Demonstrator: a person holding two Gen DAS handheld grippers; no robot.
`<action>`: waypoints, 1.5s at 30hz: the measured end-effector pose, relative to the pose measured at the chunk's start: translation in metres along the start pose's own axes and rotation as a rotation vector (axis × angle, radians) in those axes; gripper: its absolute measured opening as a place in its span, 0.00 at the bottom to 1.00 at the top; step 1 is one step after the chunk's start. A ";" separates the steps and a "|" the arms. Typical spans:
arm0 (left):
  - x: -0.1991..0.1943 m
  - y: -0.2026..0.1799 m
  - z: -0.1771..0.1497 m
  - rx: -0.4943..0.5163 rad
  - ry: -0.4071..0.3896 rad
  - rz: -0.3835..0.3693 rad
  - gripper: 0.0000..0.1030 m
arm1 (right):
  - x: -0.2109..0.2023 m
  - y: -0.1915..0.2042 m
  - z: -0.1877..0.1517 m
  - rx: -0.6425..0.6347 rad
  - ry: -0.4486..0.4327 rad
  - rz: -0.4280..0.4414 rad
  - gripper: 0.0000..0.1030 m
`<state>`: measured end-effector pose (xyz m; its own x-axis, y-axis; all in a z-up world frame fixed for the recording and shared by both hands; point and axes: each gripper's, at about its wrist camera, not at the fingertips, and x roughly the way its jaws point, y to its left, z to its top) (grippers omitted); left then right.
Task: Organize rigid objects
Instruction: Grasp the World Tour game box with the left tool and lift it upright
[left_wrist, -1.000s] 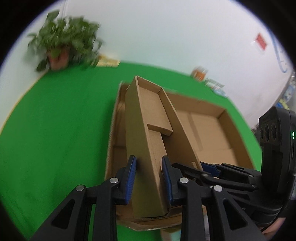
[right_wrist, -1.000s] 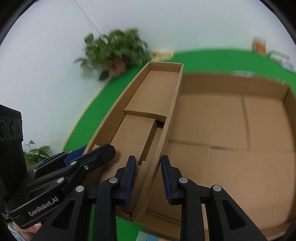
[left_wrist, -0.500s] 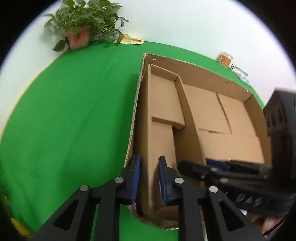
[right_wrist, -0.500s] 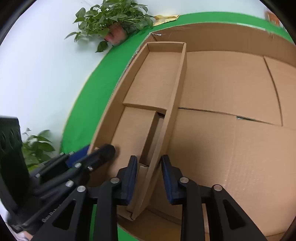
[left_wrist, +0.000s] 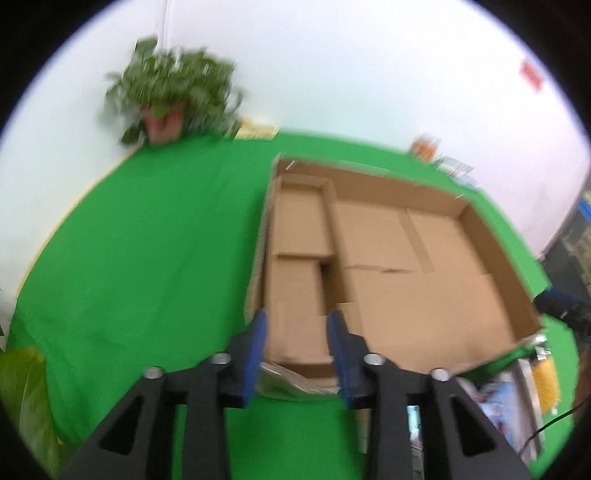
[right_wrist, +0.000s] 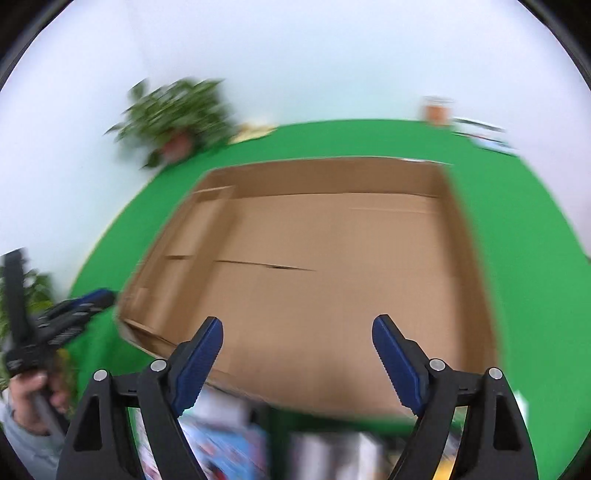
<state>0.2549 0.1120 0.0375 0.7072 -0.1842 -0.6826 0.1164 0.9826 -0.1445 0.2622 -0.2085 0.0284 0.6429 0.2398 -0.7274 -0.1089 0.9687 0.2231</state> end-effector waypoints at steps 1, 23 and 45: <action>-0.012 -0.008 -0.003 0.005 -0.031 -0.016 0.83 | -0.014 -0.006 -0.010 0.005 -0.018 0.018 0.89; -0.064 -0.069 -0.115 -0.055 0.222 -0.232 0.91 | -0.117 0.059 -0.189 -0.323 0.043 0.319 0.99; 0.019 -0.051 -0.140 -0.204 0.482 -0.367 0.84 | -0.037 0.089 -0.225 -0.289 0.314 0.165 1.00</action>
<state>0.1647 0.0549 -0.0687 0.2480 -0.5443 -0.8014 0.1229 0.8382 -0.5313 0.0579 -0.1163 -0.0704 0.3434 0.3573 -0.8686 -0.4260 0.8835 0.1950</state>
